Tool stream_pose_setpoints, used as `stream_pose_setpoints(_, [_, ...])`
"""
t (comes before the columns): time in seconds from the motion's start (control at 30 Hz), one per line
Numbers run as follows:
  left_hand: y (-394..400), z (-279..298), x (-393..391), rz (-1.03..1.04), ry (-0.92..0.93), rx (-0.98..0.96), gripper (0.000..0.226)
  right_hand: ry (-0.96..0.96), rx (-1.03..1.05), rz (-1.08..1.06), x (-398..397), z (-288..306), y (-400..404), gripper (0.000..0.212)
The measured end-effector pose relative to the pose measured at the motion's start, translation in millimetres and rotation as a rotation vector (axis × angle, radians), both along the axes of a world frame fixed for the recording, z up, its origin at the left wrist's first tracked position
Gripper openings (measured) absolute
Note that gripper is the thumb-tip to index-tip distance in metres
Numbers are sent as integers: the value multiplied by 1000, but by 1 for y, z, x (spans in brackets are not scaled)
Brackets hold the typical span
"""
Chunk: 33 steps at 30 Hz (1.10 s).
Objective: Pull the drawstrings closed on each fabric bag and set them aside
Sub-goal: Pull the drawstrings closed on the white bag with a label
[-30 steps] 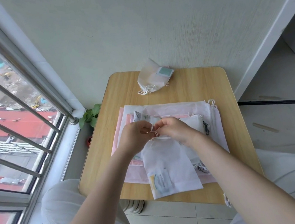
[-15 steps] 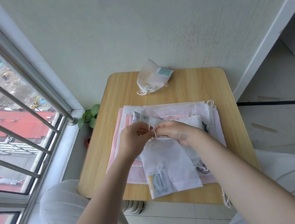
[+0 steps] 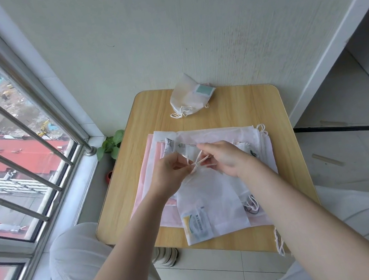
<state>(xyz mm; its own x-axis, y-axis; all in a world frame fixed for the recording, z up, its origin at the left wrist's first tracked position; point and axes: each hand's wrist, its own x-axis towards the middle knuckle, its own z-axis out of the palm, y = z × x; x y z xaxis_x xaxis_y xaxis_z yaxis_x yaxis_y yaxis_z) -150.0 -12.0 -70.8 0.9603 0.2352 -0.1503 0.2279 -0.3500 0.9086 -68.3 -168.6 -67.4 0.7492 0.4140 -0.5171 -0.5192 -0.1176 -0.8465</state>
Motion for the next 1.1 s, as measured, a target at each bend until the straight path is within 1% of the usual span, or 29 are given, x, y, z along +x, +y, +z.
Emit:
stream_pose_setpoints(0.07, [-1,0,0,12,-6,-1,16,57,128,-86,1,0,-1,36])
stream_pose_setpoints(0.17, [-3,3,1,29,-4,-5,15,127,316,-172,1,-2,0,31])
stream_pose_setpoints(0.23, [-3,5,1,48,7,3,14,143,350,-182,0,-3,3,27])
stream_pose_setpoints(0.3, [-1,5,1,56,22,-10,10,85,286,-137,0,-5,4,22])
stream_pose_setpoints(0.33, [1,5,1,58,29,-33,8,32,218,-94,1,-6,4,19])
stream_pose_setpoints(0.43, [2,5,0,73,25,-131,5,-170,-78,80,2,-11,0,10])
stream_pose_setpoints(0.5, [2,5,0,87,22,-155,4,-274,-263,164,3,-14,-1,12])
stream_pose_setpoints(0.57, [-1,6,-1,84,24,-185,4,-311,-350,178,2,-15,0,10])
stream_pose_setpoints(0.63, [-3,6,-1,75,37,-211,7,-305,-345,81,3,-17,3,6])
stream_pose_setpoints(0.7, [-4,6,0,85,56,-206,10,-251,-259,-55,5,-13,3,10])
stream_pose_setpoints(0.77, [-2,4,1,112,80,-194,12,-110,-37,-137,7,-6,3,18])
stream_pose_setpoints(0.83, [-1,2,2,141,105,-182,11,24,200,-174,8,2,2,30])
stream_pose_setpoints(0.97, [-1,1,3,173,136,-126,11,179,529,-190,6,8,0,39])
stream_pose_setpoints(1.03, [-2,0,4,182,155,-99,12,229,616,-186,5,11,3,41])
stream_pose_setpoints(1.1, [-2,-1,4,193,183,-77,12,237,602,-183,5,14,7,37])
